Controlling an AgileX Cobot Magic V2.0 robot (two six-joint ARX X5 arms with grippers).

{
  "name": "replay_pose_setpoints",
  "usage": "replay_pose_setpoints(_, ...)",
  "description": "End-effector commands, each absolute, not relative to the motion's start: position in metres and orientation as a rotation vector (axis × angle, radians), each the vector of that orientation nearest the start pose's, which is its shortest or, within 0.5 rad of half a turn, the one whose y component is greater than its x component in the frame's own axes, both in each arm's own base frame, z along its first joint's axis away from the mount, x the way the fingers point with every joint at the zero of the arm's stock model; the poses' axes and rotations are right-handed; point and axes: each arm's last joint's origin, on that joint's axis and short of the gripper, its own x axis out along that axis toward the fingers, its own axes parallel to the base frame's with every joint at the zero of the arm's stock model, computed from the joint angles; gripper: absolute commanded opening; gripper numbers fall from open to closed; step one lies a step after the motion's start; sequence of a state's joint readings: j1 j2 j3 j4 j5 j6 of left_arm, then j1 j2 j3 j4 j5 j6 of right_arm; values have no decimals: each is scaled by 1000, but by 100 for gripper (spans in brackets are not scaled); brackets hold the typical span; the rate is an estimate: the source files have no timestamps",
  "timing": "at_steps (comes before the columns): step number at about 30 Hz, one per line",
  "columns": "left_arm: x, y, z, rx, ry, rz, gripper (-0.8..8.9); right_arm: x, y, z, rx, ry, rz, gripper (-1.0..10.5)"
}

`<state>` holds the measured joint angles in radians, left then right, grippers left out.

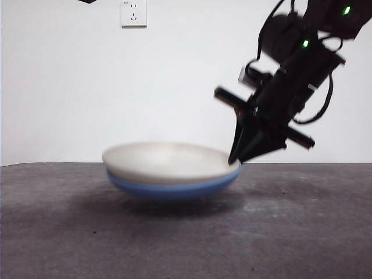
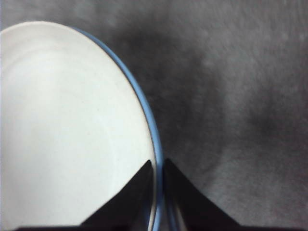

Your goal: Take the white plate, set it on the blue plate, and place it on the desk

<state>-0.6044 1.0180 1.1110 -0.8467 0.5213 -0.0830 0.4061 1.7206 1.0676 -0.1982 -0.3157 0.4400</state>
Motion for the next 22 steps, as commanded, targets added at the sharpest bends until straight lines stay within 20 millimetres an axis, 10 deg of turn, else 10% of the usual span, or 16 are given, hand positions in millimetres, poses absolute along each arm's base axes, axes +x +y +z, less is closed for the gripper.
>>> replay_pose_setpoints(1,146,-120,349,-19,819,-1054,311,328,155,184,366,1014,477,13)
replay_pose_setpoints(10,146,-120,349,-12,814,-1057,311,330,158,170,353,1046,461,17)
replay_pose_setpoints(16,146,-120,349,-12,813,-1057,311,327,157,168,350,1078,450,296)
replay_pose_setpoints(22,146,-120,349,-12,814,-1056,311,325,156,184,354,1033,465,306)
